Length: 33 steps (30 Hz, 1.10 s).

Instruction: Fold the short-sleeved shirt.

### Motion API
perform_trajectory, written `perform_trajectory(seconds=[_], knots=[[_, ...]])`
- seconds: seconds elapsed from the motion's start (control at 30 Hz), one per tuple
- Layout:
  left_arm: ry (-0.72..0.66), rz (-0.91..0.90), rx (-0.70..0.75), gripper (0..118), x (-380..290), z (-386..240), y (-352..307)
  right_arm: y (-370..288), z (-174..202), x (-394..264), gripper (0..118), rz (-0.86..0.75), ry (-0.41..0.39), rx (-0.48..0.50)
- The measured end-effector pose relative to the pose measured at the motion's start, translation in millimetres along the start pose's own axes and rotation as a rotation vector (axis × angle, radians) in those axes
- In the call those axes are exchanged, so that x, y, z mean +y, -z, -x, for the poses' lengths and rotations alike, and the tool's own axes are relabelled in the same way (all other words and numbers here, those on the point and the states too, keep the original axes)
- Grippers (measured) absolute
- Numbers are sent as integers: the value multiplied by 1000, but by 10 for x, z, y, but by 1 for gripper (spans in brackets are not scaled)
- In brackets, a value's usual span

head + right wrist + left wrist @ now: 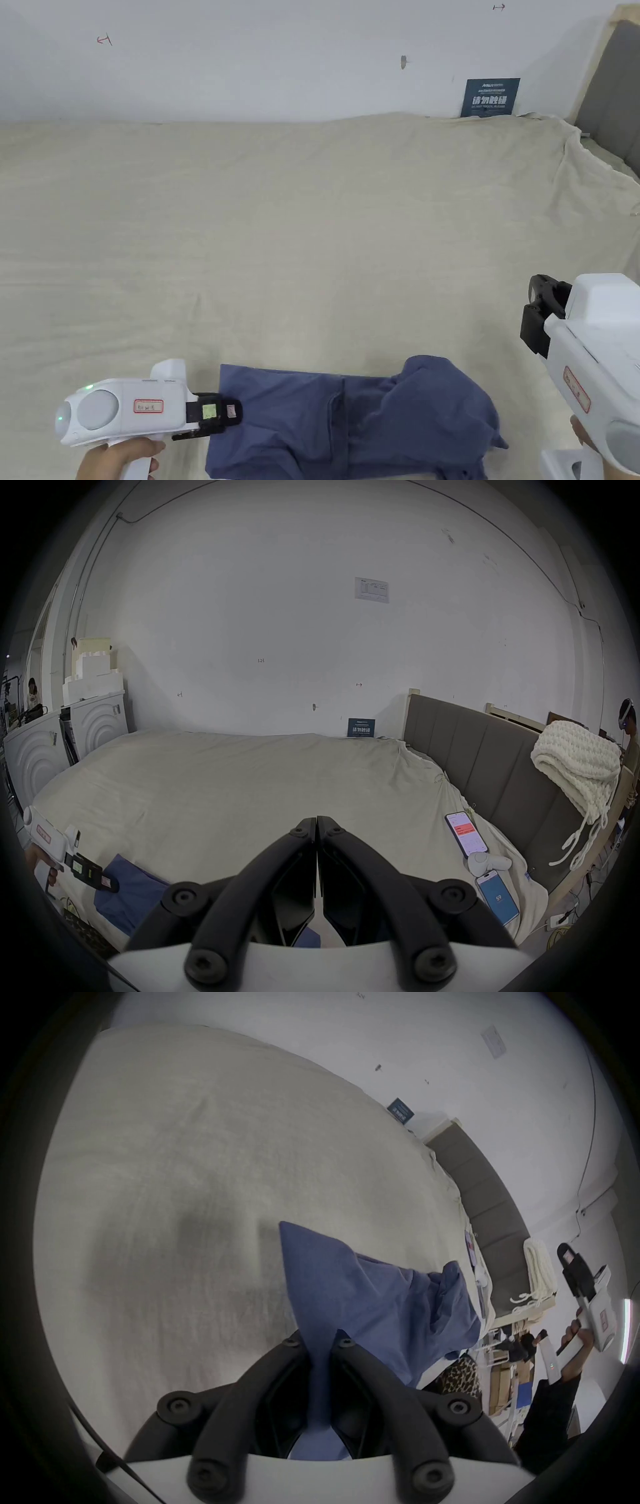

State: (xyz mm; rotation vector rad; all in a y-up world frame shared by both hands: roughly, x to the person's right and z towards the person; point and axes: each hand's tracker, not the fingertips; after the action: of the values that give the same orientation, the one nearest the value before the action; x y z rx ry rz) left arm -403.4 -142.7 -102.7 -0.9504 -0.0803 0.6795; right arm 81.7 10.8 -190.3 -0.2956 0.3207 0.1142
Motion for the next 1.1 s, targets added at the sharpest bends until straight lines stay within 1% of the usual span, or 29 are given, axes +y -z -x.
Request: perform_trajectory(seconds=[0.1, 0.17, 0.33, 0.43, 0.57, 0.63, 0.73, 0.8, 0.97, 1.07, 1.1], knots=[[-7, -28, 76, 8, 36, 113, -274, 11, 23, 7, 0, -4, -1, 10], [-50, -47, 103, 8, 52, 237, -484, 20, 41, 10, 0, -6, -2, 18], [-52, -71, 183, 8, 24, 323, -870, 52, 94, 10, 0, -12, 7, 38], [-67, -69, 196, 8, 23, 208, -952, 57, 119, 9, 0, -15, 13, 49], [-71, -54, 202, 8, 87, -195, -929, 45, 133, 11, 0, -17, 13, 59], [-49, -44, 178, 8, 131, -476, -896, 34, 128, 14, 0, -18, 14, 59], [43, -13, 145, 8, 189, -905, -780, -3, 95, 16, 0, -23, 22, 59], [111, 23, 119, 8, 272, -1011, -597, -30, 63, 15, 0, -26, 25, 56], [206, 97, 123, 9, 291, -1493, -69, -99, -41, -5, 0, -29, 36, 42], [240, 149, 126, 9, 246, -1700, 318, -143, -120, -24, 0, -28, 41, 27], [232, 160, 136, 9, 233, -1768, 433, -149, -150, -30, 0, -25, 40, 23]])
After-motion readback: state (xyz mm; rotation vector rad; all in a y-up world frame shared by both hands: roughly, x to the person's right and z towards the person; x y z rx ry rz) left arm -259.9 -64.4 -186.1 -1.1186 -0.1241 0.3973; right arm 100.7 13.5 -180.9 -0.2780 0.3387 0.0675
